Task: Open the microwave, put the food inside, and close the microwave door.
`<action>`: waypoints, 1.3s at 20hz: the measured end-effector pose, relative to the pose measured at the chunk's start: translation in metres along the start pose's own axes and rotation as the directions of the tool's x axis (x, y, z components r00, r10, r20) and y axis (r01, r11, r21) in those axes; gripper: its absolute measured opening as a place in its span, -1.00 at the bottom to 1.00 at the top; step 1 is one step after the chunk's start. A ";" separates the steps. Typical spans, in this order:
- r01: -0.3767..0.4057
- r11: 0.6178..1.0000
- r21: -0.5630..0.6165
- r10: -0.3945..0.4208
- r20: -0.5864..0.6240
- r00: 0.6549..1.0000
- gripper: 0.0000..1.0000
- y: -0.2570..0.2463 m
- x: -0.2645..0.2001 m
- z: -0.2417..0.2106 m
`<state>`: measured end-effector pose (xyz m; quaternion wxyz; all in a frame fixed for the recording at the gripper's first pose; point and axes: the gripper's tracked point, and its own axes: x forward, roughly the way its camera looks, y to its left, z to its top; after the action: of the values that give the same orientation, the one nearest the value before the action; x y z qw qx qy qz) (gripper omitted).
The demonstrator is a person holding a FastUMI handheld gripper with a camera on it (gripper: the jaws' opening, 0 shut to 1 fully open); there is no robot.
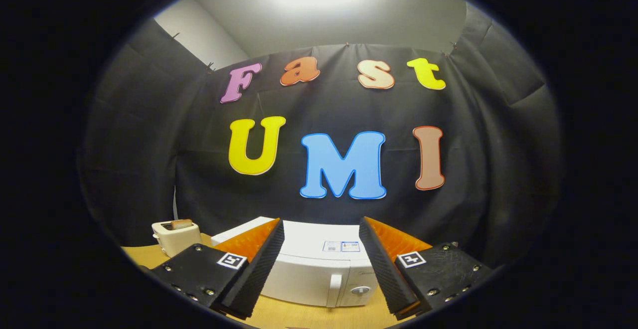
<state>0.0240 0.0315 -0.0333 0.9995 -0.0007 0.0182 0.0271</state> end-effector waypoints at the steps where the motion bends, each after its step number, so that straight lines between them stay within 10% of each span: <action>1: -0.009 1.000 0.011 0.010 -0.006 1.000 0.88 0.004 0.002 -0.007; 26: 0.087 0.995 -0.046 -0.095 -0.210 0.973 0.65 -0.029 0.075 -0.211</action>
<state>0.0929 0.0064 -0.2471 0.9918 -0.0226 0.1243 -0.0186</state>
